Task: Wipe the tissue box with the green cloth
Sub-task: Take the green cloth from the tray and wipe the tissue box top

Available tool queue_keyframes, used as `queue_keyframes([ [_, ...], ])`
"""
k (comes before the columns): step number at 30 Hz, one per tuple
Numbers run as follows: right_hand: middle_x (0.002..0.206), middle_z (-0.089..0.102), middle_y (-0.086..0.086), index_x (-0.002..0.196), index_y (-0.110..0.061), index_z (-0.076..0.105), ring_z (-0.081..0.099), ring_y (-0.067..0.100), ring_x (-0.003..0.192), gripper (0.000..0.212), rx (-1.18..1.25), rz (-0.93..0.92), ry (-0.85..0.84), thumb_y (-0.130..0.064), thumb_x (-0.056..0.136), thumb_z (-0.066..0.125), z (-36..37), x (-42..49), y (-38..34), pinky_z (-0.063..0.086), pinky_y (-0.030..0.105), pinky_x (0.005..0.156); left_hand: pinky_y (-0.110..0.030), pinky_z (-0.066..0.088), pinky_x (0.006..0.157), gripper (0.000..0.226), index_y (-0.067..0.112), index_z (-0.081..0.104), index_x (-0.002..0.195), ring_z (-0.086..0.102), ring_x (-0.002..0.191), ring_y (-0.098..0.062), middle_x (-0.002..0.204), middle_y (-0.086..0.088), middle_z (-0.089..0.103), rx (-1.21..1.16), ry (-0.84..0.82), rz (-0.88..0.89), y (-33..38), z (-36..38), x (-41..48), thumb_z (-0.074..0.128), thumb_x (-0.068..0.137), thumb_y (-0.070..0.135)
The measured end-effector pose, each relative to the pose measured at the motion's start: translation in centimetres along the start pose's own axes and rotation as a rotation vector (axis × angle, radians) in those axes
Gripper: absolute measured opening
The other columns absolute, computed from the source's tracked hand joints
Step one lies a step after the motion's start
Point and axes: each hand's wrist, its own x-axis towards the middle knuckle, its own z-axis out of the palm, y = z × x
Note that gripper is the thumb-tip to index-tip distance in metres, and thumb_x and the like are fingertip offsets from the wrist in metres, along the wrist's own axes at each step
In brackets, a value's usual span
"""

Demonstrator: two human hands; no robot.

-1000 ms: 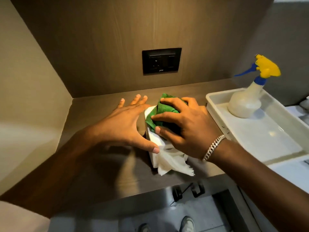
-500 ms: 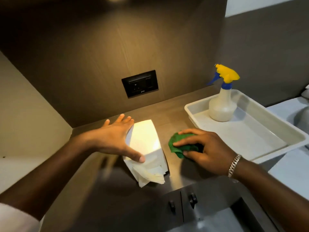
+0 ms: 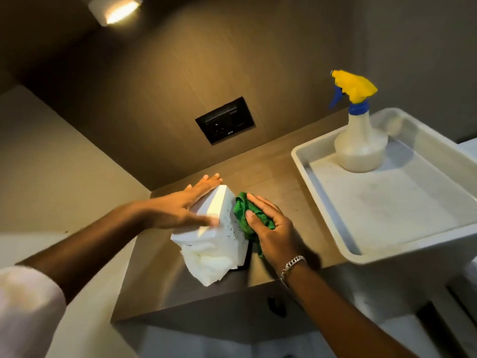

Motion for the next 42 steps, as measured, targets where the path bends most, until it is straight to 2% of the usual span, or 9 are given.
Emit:
queue_keyframes([
  [2,0.136,0.057,-0.013,0.121,-0.043,0.059,0.052,0.007,0.123,0.034,-0.063,0.018,0.024,-0.038,0.087,0.06,0.2,0.5,-0.2,0.05,0.034,0.1,-0.041,-0.011,0.119,0.07,0.041,-0.001,0.147,-0.016,0.145,-0.005,0.158,0.017,-0.012,0.0,0.242,0.101,-0.3,1.8,0.4,0.03,0.087,0.059],
  [6,0.144,0.048,-0.01,0.123,-0.044,0.059,0.048,0.011,0.127,0.033,-0.095,0.009,-0.008,-0.039,0.09,0.056,1.2,1.5,-1.2,0.045,0.029,0.101,-0.045,0.002,0.121,0.059,0.028,0.002,0.15,-0.006,0.147,-0.004,0.161,0.006,-0.001,0.106,0.523,0.195,-1.2,4.7,1.3,0.02,0.095,0.041],
  [12,0.149,0.041,-0.007,0.117,-0.037,0.065,0.043,0.012,0.129,0.031,-0.174,-0.258,-0.063,-0.035,0.086,0.062,1.9,-1.6,-0.7,0.047,0.034,0.1,-0.049,0.006,0.121,0.059,0.02,0.007,0.151,-0.001,0.148,-0.009,0.162,0.002,0.004,0.133,0.552,0.26,-2.1,4.8,1.8,0.017,0.096,0.04],
  [16,0.146,0.045,-0.008,0.113,-0.031,0.068,0.045,0.01,0.128,0.029,-0.118,-0.087,0.017,-0.021,0.086,0.064,1.3,-1.8,0.9,0.052,0.025,0.096,-0.049,0.006,0.121,0.059,0.021,0.006,0.151,-0.001,0.148,-0.007,0.162,0.003,0.003,0.11,0.57,0.244,-1.8,5.1,1.8,0.021,0.097,0.036],
  [18,0.145,0.047,-0.005,0.117,-0.029,0.066,0.048,0.017,0.128,0.03,-0.083,0.024,0.049,-0.021,0.089,0.061,1.8,0.2,0.2,0.052,0.035,0.098,-0.049,0.006,0.121,0.059,0.021,0.006,0.151,-0.001,0.148,-0.008,0.162,0.003,0.003,0.113,0.566,0.241,-1.8,5.1,1.8,0.02,0.096,0.038],
  [26,0.144,0.047,-0.001,0.112,-0.029,0.069,0.045,0.016,0.129,0.028,-0.134,-0.345,-0.003,-0.027,0.085,0.063,3.3,-2.7,0.1,0.051,0.039,0.099,-0.047,0.007,0.121,0.06,0.019,0.008,0.152,-0.001,0.148,-0.008,0.162,0.001,0.004,0.131,0.568,0.25,-2.2,5.0,1.9,0.016,0.096,0.04],
  [29,0.142,0.051,-0.001,0.107,-0.023,0.072,0.048,0.016,0.128,0.027,-0.128,-0.231,0.047,-0.013,0.084,0.066,1.9,-2.7,2.1,0.051,0.041,0.1,-0.047,0.008,0.121,0.06,0.019,0.007,0.152,0.0,0.148,-0.008,0.162,0.001,0.004,0.128,0.577,0.24,-2.1,5.1,1.9,0.019,0.096,0.039],
  [35,0.139,0.054,-0.005,0.125,-0.033,0.061,0.054,0.014,0.12,0.034,-0.249,-0.013,0.057,-0.026,0.092,0.055,1.6,1.4,0.7,0.044,0.013,0.082,-0.046,0.009,0.121,0.059,0.023,0.006,0.151,0.0,0.148,-0.007,0.162,0.004,0.005,0.124,0.6,0.22,-1.9,5.4,1.9,0.02,0.096,0.038],
  [42,0.138,0.051,-0.004,0.121,-0.03,0.063,0.051,0.012,0.122,0.032,-0.124,-0.002,0.067,-0.02,0.091,0.058,2.7,-2.3,0.5,0.044,0.0,0.076,-0.035,0.005,0.121,0.059,0.02,0.008,0.151,0.0,0.147,-0.005,0.162,0.004,0.006,0.165,0.609,0.227,-2.1,5.4,1.9,0.02,0.096,0.036],
])
